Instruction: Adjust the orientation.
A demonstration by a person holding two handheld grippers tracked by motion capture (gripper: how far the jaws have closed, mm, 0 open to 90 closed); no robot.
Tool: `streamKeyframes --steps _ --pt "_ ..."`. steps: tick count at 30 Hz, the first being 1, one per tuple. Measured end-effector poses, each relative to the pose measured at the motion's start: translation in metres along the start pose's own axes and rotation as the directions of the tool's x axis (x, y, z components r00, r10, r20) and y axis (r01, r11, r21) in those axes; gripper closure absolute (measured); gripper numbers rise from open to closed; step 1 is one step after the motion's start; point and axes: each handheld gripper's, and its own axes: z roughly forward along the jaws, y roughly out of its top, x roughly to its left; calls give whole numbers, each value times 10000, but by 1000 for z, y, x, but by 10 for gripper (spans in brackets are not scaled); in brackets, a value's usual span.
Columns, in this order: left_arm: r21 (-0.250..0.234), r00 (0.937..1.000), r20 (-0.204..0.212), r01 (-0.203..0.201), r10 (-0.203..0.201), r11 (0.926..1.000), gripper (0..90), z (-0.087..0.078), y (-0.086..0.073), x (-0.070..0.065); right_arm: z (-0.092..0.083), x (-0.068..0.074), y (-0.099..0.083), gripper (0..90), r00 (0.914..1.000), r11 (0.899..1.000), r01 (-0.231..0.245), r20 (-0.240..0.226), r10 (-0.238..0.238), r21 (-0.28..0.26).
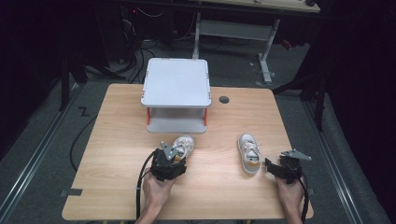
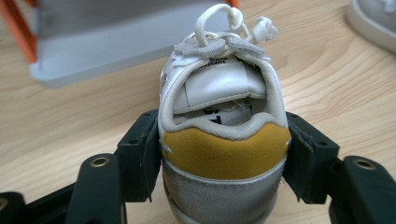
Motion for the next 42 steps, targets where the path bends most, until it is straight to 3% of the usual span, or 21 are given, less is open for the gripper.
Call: streamKeyframes --steps 7,16,20,23,26,31,32,36,39,41,42 --pt "119 9996 -181 220 -218 9997 351 -1 -7 -3 0 0 0 328 10000 10000 -5 4 5 1" --pt "1042 9990 310 295 -329 9941 327 6 -10 -21 0 0 0 328 10000 10000 18 10 -18 -9" --pt "1205 9994 249 214 -245 9925 312 10 -12 -31 0 0 0 328 10000 10000 -10 10 10 -2" --pt "1194 9987 382 280 -327 9925 302 10 -12 -33 0 0 0 328 10000 10000 13 4 -13 -3" --pt "1147 9948 771 581 -672 9917 279 9 -11 -31 0 0 0 328 10000 10000 -7 10 7 -5" --pt "960 9900 1169 673 -784 9931 180 13 -13 -28 0 0 0 329 10000 10000 14 13 -14 -7" --pt "884 9861 1422 734 -855 9934 149 14 -14 -28 0 0 0 328 10000 10000 21 12 -21 -14" --pt "787 9869 1438 619 -727 9950 133 13 -14 -26 0 0 0 329 10000 10000 23 13 -23 -15" --pt "518 9837 1638 665 -741 9964 118 9 -13 -22 0 0 0 328 10000 10000 10 10 -10 -11" --pt "439 9810 1766 743 -809 9963 108 7 -13 -20 0 0 0 328 10000 10000 19 11 -19 -16" --pt "242 9741 2072 872 -903 9959 98 4 -12 -16 0 0 0 328 10000 10000 9 14 -9 -8"
